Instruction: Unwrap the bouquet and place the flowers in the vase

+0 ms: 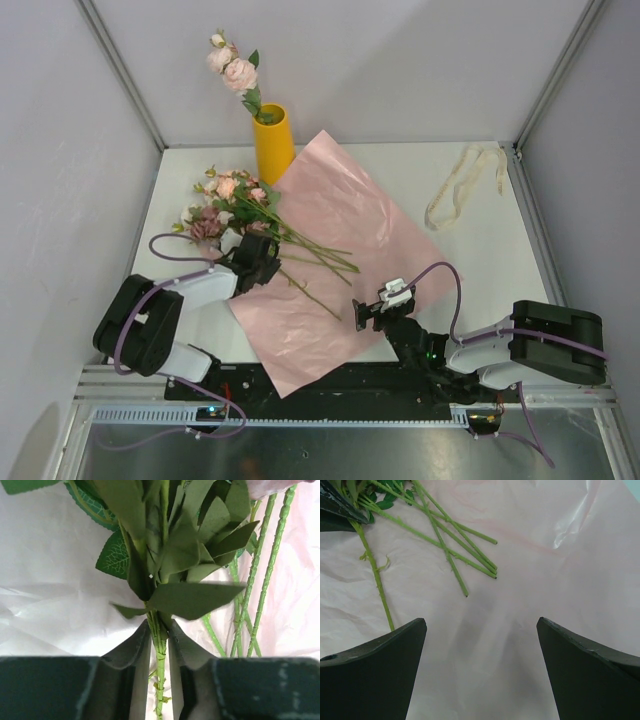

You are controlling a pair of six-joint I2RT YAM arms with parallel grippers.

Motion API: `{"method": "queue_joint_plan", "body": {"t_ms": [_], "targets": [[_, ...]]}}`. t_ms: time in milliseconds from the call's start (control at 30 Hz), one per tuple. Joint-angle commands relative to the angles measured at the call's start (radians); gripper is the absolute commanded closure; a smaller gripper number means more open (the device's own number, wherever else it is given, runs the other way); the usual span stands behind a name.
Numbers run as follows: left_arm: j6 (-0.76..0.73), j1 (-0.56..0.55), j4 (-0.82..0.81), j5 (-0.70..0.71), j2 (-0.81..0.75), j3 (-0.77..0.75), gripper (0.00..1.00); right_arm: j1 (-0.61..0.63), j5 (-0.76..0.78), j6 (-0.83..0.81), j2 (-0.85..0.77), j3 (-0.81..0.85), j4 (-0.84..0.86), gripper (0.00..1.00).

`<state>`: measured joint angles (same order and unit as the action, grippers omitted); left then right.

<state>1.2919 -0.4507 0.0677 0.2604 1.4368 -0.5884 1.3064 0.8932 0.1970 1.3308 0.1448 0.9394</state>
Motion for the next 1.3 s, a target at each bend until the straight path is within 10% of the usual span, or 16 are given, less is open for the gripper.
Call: {"method": "queue_joint_plan", "body": {"t_ms": [0, 367, 667, 1267], "targets": [[-0.036, -0.007, -0.026, 0.046, -0.034, -0.038, 0.82, 0.005, 0.039, -0.014, 0.009, 0.025, 0.016, 0.01], [-0.265, -0.008, 0.011, 0.216, -0.359, -0.086, 1.00, 0.004, 0.052, -0.007, 0.004, 0.018, 0.018, 0.01], [-0.878, -0.001, -0.132, 0.516, -0.468, -0.317, 1.00, 0.005, 0.059, -0.001, -0.011, 0.004, 0.024, 0.01], [-1.460, 0.101, -0.632, 0.059, -0.014, -0.934, 1.00, 0.019, 0.067, -0.072, 0.017, 0.034, 0.028, 0.01]]}}
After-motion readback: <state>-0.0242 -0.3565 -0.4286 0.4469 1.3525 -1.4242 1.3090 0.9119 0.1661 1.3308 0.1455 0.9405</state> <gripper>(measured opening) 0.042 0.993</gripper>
